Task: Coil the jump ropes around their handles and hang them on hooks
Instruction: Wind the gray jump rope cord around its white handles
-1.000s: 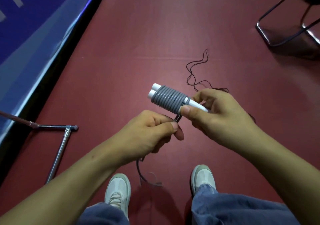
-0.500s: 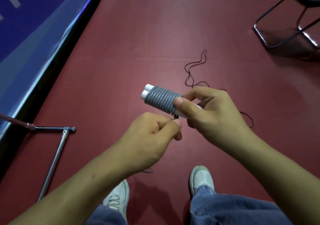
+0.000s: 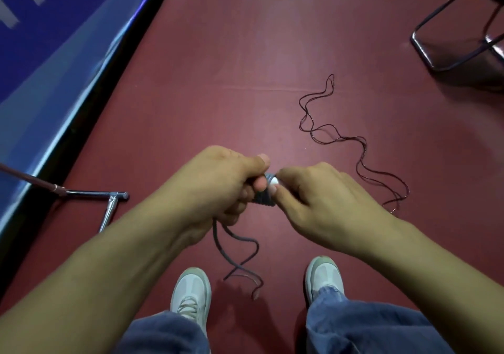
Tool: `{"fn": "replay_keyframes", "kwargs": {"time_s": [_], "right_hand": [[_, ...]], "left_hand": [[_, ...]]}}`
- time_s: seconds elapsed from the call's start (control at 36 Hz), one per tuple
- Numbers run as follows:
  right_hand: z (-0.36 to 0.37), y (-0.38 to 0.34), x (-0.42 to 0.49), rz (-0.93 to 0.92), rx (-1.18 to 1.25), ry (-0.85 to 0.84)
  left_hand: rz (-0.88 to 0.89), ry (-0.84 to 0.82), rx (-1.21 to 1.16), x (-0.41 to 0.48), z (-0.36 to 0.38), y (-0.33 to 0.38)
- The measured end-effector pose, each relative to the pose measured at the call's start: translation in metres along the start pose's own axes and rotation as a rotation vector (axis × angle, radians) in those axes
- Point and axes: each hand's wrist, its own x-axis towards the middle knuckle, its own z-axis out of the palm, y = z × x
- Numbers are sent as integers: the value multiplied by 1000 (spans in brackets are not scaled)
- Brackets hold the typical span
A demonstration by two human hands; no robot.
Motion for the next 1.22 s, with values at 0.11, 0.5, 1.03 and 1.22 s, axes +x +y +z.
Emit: {"fn": "replay_keyframes", "kwargs": {"time_s": [0.11, 0.5, 1.03, 1.22], "right_hand": [[6, -11, -6, -87, -41, -57], [6, -17, -16, -237, 120, -206], [15, -13, -7, -24, -332, -342], [8, -11, -5, 37, -173, -293]], "left_hand": [[-119, -24, -96, 6, -5, 3], [160, -21, 701, 12, -42, 11], [327, -85, 1186, 32, -37, -14], [378, -28, 1240, 44, -32, -29]]}}
